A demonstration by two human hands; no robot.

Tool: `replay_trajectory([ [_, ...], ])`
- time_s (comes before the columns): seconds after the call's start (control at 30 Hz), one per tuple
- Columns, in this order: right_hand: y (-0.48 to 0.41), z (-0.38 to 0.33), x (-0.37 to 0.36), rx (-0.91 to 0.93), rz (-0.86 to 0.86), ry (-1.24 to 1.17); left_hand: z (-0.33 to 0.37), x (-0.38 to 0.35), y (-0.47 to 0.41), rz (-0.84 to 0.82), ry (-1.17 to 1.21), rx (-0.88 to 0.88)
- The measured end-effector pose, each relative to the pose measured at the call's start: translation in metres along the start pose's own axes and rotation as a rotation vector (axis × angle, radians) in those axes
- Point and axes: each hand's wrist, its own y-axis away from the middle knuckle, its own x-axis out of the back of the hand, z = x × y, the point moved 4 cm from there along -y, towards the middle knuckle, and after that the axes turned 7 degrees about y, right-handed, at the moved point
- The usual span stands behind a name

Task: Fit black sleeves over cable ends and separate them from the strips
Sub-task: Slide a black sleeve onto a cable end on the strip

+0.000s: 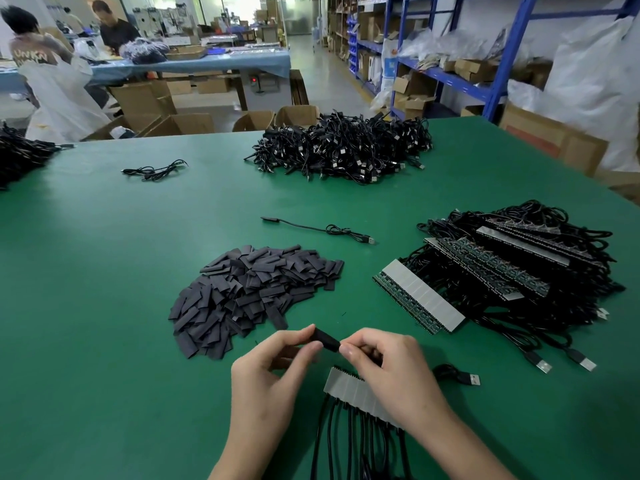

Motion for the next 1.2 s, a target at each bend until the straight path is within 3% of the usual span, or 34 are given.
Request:
replay_trajectory([
  [0.13, -0.001, -0.003, 0.004, 0.046, -0.049, 0.021, -0.007, 0.000, -0.003, 0.045, 0.259, 0.181],
  [0.3, -0.006, 0.006, 0.018, 0.083, -0.109, 0.133, -0.011, 0.015, -0.009, 0.195, 0.415, 0.266],
  [0.43, -0.008, 0.012, 0.007, 0.100, -0.140, 0.196, -0.012, 0.022, -0.011, 0.229, 0.446, 0.284],
  [0.53, -0.011, 0.013, 0.012, 0.035, -0.036, 0.075, -0.013, 0.023, -0.011, 0.224, 0.304, 0.233],
  [0.63, -0.022, 0.007, 0.027, -0.043, 0.121, -0.055, -0.013, 0.018, -0.009, 0.127, 0.054, 0.159],
  [0.7, -0.043, -0.005, 0.033, -0.046, 0.183, -0.004, -0.011, 0.009, -0.007, -0.026, -0.167, 0.084],
  [0.77, -0.079, -0.023, 0.035, -0.021, 0.180, 0.124, -0.008, 0.000, -0.004, -0.170, -0.398, 0.032],
  [0.87, -0.147, -0.056, 0.037, 0.034, 0.087, 0.298, -0.008, -0.005, 0.002, -0.267, -0.561, 0.024],
  [0.97, -0.199, -0.086, 0.039, 0.057, -0.072, 0.401, -0.008, -0.007, 0.004, -0.327, -0.575, 0.023],
  [1.03, -0.212, -0.098, 0.041, 0.072, -0.084, 0.412, -0.007, -0.006, 0.003, -0.346, -0.524, 0.054],
  [1.13, -0.187, -0.099, 0.042, 0.134, -0.013, 0.279, -0.008, -0.005, 0.001, -0.341, -0.302, 0.191],
  [1.2, -0.150, -0.086, 0.034, 0.117, -0.061, 0.173, -0.009, -0.006, 0.000, -0.350, -0.140, 0.278],
])
